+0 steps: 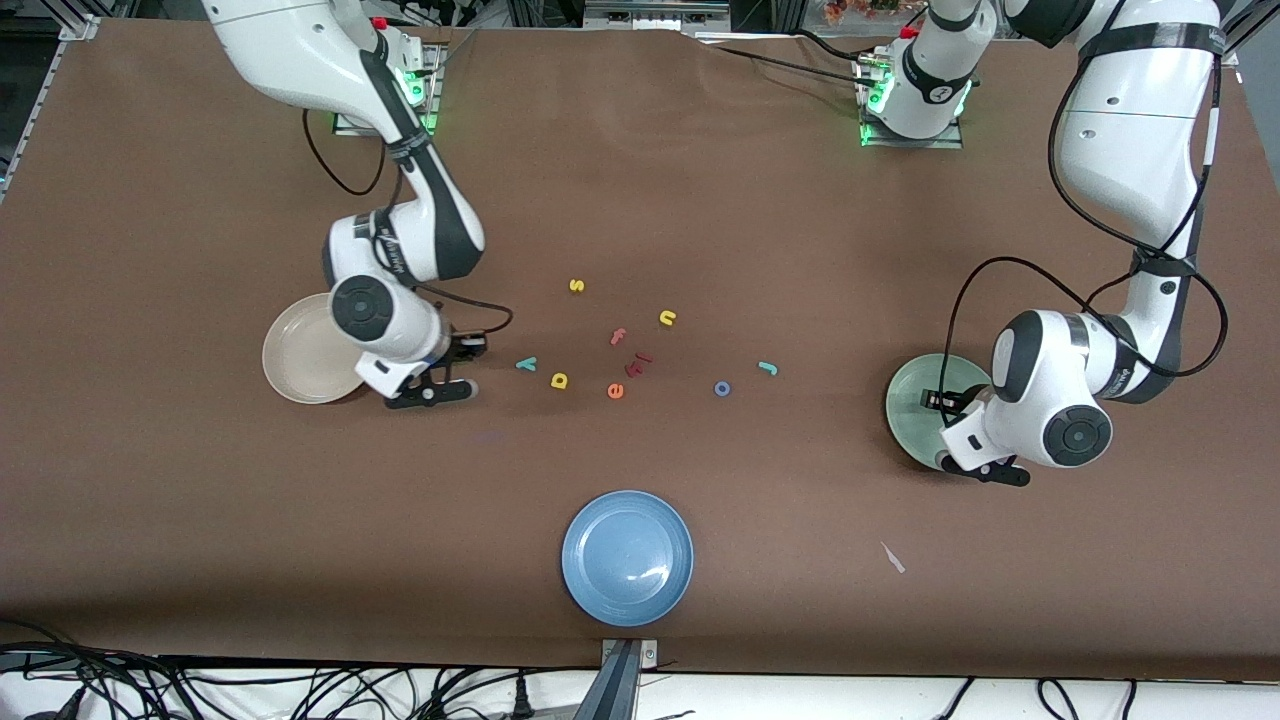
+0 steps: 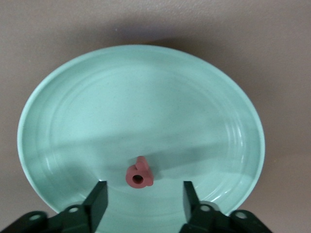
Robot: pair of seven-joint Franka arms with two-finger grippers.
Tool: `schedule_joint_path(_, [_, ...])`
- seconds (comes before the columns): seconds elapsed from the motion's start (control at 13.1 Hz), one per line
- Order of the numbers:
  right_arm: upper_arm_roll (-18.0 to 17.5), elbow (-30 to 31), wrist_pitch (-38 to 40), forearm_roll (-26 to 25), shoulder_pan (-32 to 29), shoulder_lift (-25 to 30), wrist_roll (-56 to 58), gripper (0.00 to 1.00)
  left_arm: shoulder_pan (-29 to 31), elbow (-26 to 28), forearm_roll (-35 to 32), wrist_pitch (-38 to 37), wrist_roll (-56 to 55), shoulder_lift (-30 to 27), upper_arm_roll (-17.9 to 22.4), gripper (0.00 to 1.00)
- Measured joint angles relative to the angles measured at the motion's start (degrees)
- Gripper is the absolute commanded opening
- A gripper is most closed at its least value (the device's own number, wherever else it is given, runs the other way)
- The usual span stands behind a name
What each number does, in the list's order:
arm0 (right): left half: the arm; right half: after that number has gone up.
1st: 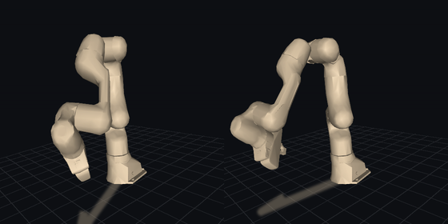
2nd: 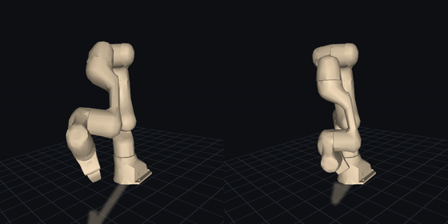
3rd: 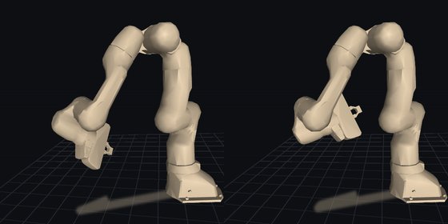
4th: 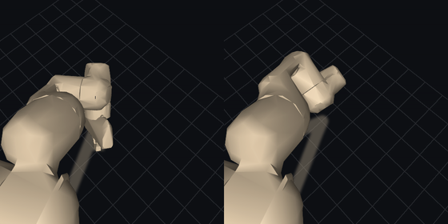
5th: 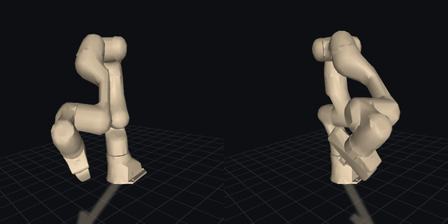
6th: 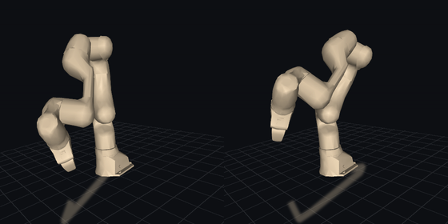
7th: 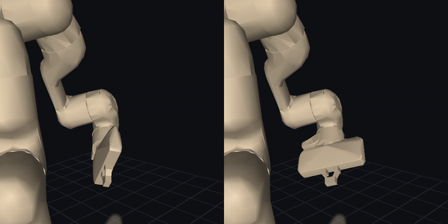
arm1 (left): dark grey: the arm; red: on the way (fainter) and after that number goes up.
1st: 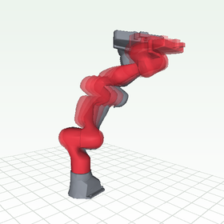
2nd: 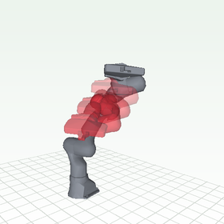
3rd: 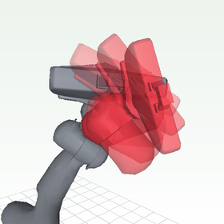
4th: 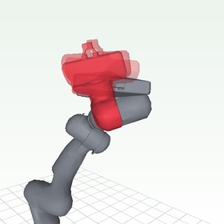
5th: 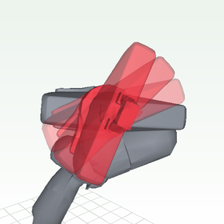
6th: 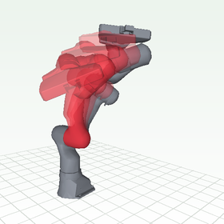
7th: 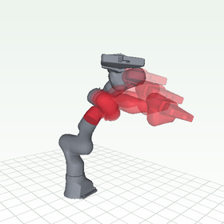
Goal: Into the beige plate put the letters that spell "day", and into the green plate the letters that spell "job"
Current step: 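Release green p on the cream plate while the left gripper returns to letters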
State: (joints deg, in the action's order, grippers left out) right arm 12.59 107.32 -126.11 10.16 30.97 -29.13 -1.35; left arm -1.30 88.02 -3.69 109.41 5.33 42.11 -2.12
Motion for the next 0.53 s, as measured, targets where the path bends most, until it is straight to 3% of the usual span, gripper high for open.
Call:
schedule_joint_path(0.31, [6.26, 2.62, 2.25, 0.00, -0.54, 3.62, 11.94, 0.04, -1.09, -1.13, 0.37, 0.13, -2.42, -1.39, -1.21, 1.00])
schedule_joint_path(0.53, [9.61, 8.24, -1.87, 0.00, -0.63, 5.90, 18.49, 0.05, -2.27, -1.18, 1.05, 0.11, -11.30, -2.46, -4.93, 1.00])
